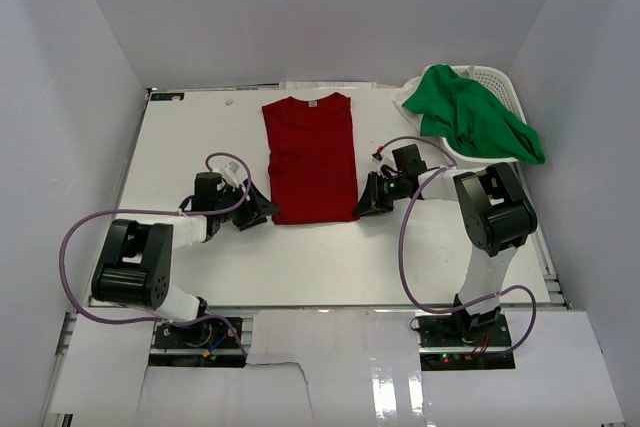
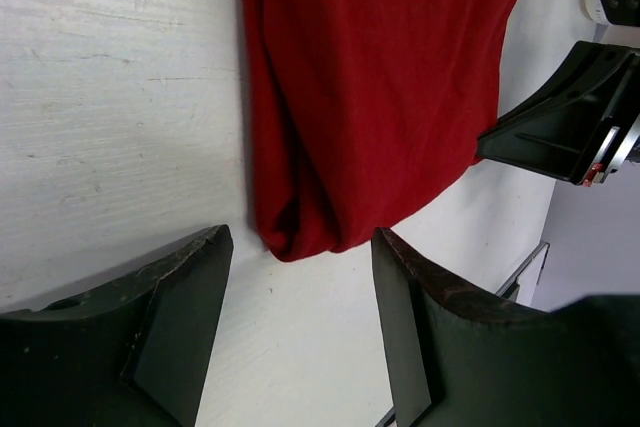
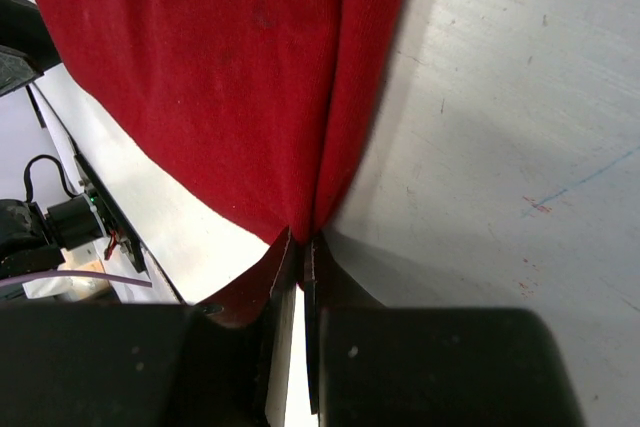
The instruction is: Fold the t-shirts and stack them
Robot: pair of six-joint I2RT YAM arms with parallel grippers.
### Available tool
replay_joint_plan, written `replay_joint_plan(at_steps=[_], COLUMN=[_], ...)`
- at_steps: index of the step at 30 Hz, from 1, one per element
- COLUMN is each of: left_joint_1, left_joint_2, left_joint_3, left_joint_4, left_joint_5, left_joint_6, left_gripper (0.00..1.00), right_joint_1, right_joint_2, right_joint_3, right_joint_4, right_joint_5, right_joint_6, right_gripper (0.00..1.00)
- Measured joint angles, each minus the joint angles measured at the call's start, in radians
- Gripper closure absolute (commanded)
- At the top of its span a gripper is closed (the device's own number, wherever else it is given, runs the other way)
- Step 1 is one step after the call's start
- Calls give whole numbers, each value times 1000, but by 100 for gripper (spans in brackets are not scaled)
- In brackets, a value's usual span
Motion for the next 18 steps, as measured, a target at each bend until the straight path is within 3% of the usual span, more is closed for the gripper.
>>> replay_joint_plan(at_steps=[18], left_joint_1=[-8], left_joint_2=[111], left_joint_3=[16], left_joint_4=[123], left_joint_5=[74], left_joint_6=[-32], left_gripper=[40], right_joint_1=[0], right_joint_2=[0], right_joint_3=[0], right_joint_4=[0], right_joint_5=[0], right_joint_6=[0], right_gripper=[92])
